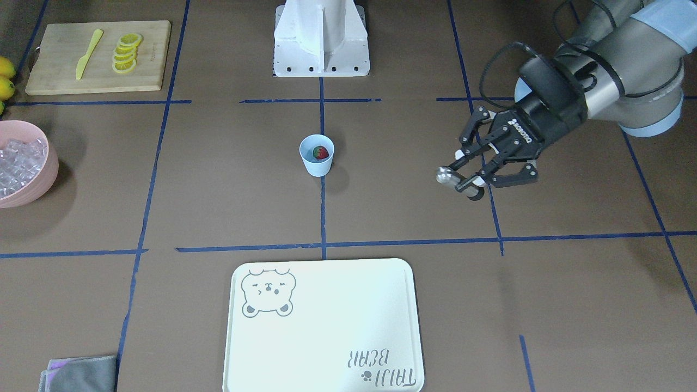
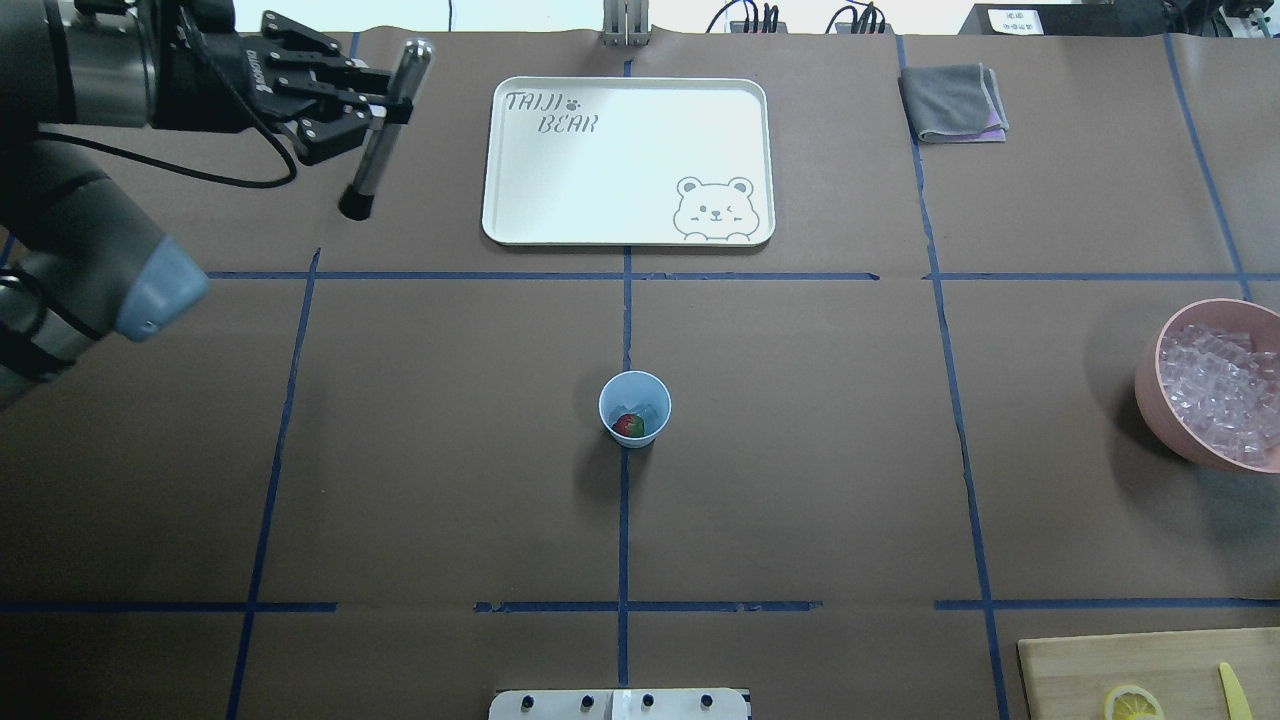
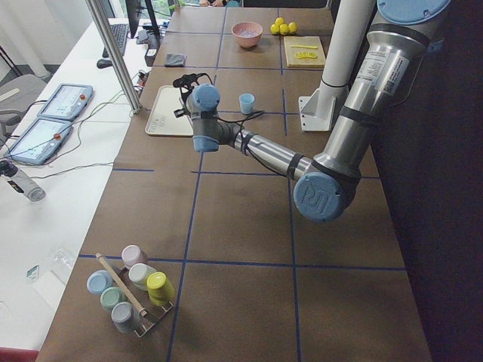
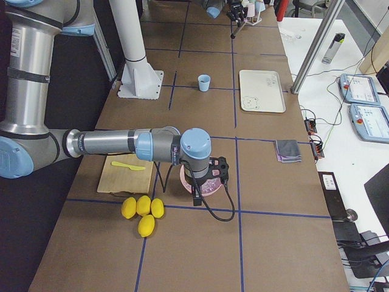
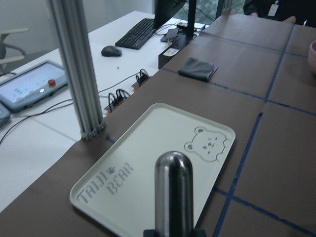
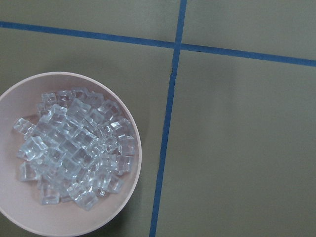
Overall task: Mash ice and strawberries in cup
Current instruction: 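Lift the pestle with the left gripper and carry it over the cup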
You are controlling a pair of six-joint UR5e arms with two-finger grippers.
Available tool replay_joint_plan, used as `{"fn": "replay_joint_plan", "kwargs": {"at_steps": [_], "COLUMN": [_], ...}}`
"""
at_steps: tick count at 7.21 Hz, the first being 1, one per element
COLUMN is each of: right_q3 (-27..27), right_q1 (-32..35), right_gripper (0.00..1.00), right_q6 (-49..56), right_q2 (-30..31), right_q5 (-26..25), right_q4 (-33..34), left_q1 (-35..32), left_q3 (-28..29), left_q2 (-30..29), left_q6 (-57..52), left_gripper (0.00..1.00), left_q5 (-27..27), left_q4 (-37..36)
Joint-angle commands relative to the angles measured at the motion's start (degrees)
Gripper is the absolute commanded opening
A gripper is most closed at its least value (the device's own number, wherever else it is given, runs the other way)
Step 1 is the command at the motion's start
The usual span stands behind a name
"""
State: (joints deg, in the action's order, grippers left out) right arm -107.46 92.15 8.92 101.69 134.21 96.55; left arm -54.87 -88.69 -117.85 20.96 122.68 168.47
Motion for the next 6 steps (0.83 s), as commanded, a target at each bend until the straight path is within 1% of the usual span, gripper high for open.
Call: {"fn": "replay_joint_plan", "kwargs": {"at_steps": [1, 3, 4, 6], "right_q3": [0.14, 0.05, 0.05, 0.14], "right_q1": [-0.04, -0.21, -0.21, -0.21], "right_gripper": [1.00, 1.00, 1.00, 1.00], "right_q6": [-0.05, -0.05, -0.05, -0.05], "right_q2": [-1.05, -1.05, -1.05, -1.05], "right_q5": [0.09, 0.26, 0.26, 0.26], "right_q4": [0.04, 0.04, 0.04, 0.04], "left_q1": [8.41, 21.49, 25.99, 30.42], "left_q3": [2.29, 2.03, 1.85, 2.46], "left_q2": [-0.45, -0.54, -0.88, -2.03], "left_q6": [0.48, 0.57, 0.57, 0.22], "left_gripper": [0.00, 0.00, 0.00, 0.00], "left_q5": [-7.93, -23.11, -29.11, -35.20], "left_q4": [14.89, 23.62, 25.48, 28.66]}}
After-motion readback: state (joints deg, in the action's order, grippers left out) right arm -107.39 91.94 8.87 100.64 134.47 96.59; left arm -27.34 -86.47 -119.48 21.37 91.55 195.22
